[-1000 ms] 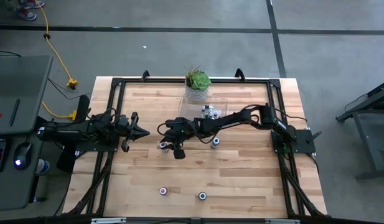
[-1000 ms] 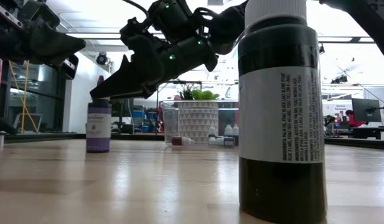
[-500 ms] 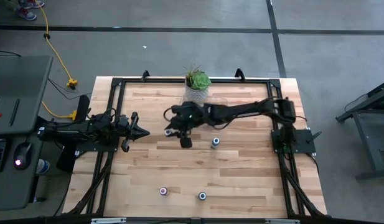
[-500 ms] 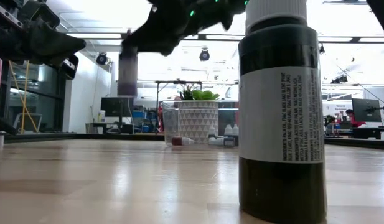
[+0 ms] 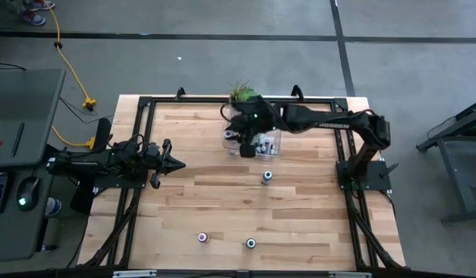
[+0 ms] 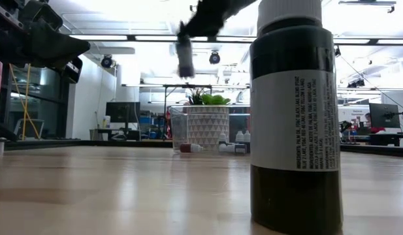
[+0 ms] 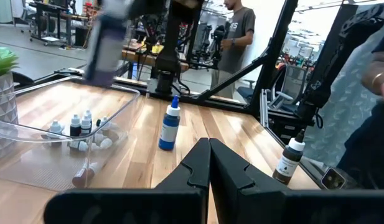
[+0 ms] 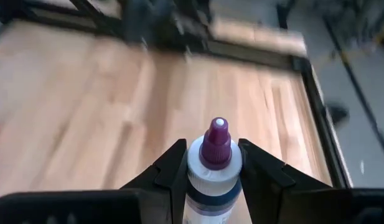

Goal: Pick & Place food coloring
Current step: Put the large purple food coloring bottle into the bin

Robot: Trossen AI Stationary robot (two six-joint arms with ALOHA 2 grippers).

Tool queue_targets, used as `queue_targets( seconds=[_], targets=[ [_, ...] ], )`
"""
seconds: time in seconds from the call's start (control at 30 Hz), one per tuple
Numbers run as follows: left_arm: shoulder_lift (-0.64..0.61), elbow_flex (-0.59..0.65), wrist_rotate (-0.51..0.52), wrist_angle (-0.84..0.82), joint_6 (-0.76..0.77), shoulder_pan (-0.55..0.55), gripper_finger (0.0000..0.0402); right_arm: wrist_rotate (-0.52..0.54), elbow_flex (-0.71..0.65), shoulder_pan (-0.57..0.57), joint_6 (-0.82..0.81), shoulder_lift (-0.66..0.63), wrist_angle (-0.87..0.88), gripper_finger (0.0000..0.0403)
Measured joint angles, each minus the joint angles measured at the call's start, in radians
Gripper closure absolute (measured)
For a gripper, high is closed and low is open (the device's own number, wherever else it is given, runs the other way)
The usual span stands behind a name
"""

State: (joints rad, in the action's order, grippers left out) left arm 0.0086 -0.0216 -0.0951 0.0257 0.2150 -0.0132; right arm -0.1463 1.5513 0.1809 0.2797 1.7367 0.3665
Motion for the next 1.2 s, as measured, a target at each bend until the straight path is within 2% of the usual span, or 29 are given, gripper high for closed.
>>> queue_targets(
  seconds=[0.07, 0.27, 0.53, 0.73, 0.9, 1.2],
  targets=[
    [0.0, 0.0, 0.0, 0.0, 0.0, 0.0, 0.0401, -0.001, -0.008, 0.029, -0.014, 0.001, 0.04, 0.0291],
    [0.0, 0.0, 0.0, 0.0, 0.0, 0.0, 0.0401, -0.038, -0.125, 0.108, -0.106, 0.001, -0.034, 0.0291],
    [0.0, 0.0, 0.001, 0.0, 0.0, 0.0, 0.0401, -0.02, -0.323, 0.188, -0.145, 0.001, -0.286, 0.0291],
    [0.0, 0.0, 0.0, 0.0, 0.0, 0.0, 0.0401, 0.011, -0.451, 0.192, -0.171, 0.002, -0.525, 0.0291],
    [0.0, 0.0, 0.0, 0.0, 0.0, 0.0, 0.0401, 0.082, -0.524, 0.192, -0.176, 0.002, -0.589, 0.0291],
    [0.0, 0.0, 0.0, 0.0, 0.0, 0.0, 0.0401, 0.086, -0.571, 0.192, -0.26, 0.068, -0.718, 0.0291]
  ],
)
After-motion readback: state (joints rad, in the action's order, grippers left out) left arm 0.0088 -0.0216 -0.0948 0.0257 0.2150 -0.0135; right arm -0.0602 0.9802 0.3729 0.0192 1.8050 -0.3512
